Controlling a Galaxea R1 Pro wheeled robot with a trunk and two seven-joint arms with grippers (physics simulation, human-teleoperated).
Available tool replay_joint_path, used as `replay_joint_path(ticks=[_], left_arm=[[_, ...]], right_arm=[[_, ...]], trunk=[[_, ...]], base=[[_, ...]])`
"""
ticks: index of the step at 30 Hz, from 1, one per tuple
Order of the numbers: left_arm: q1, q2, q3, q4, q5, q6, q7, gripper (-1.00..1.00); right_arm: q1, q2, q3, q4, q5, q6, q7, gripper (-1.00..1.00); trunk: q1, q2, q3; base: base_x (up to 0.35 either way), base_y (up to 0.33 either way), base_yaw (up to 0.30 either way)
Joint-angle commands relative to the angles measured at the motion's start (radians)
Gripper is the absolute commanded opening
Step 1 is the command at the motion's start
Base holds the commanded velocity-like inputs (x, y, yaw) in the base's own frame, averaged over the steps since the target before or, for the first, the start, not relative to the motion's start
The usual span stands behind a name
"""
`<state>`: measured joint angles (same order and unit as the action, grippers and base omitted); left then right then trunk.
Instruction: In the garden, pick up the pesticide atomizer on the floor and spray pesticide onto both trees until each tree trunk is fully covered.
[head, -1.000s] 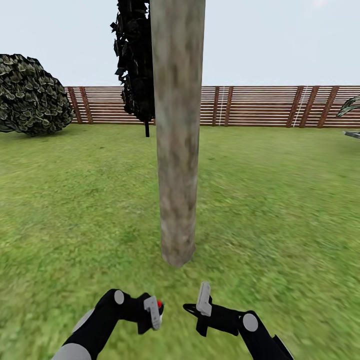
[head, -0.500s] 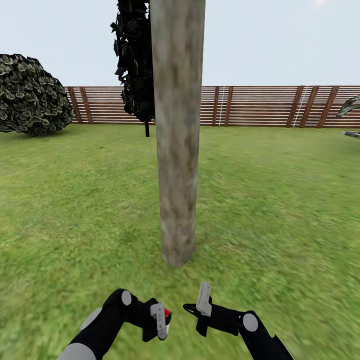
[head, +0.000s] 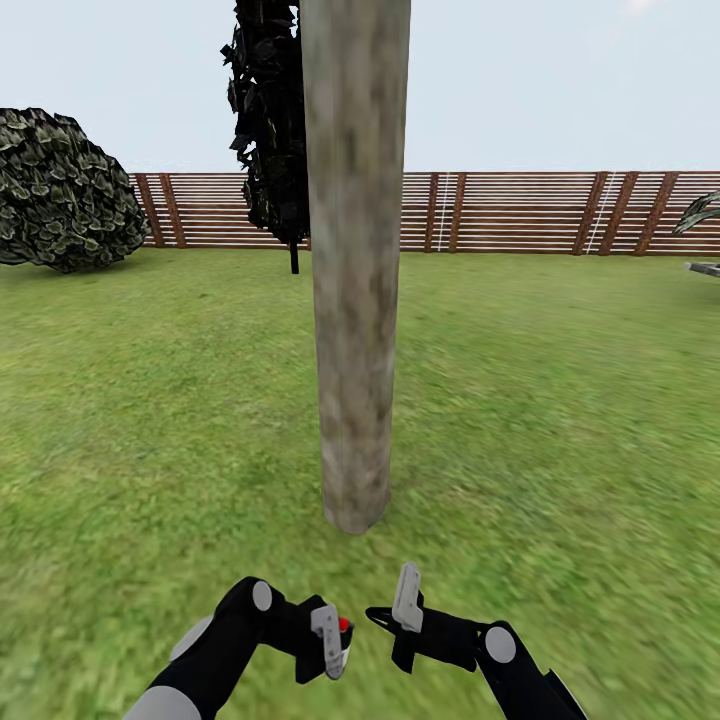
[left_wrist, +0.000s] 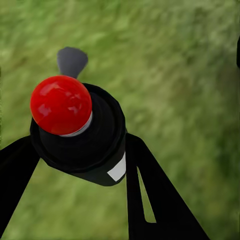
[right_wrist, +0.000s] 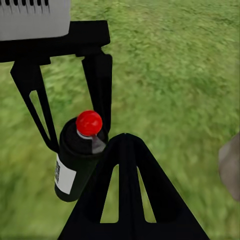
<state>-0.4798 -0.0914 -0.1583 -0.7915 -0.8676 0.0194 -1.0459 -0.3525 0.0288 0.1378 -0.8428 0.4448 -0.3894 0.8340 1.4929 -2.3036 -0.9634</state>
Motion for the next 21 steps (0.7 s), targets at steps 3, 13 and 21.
replay_joint_path(ticks=[3, 13, 21], left_arm=[[-0.001, -0.001, 0.0, -0.002, -0.001, 0.002, -0.003, -1.0], [-0.008, -0.001, 0.0, -0.003, 0.006, 0.001, -0.003, -1.0], [-0.015, -0.001, 0.002, -0.003, 0.009, -0.003, -0.003, -1.0]], right_arm=[[0.0, 0.0, -0.001, -0.001, 0.008, -0.005, 0.0, -1.0], [0.0, 0.012, 0.0, 0.0, 0.008, -0.005, 0.0, -1.0], [0.0, 0.013, 0.0, 0.001, 0.008, -0.005, 0.0, -1.0]], trunk=[[0.0, 0.0, -0.001], [0.0, 0.0, -0.001], [0.0, 0.0, -0.001]], base=[[0.0, 0.0, 0.0], [0.0, 0.0, 0.0], [0.0, 0.0, 0.0]])
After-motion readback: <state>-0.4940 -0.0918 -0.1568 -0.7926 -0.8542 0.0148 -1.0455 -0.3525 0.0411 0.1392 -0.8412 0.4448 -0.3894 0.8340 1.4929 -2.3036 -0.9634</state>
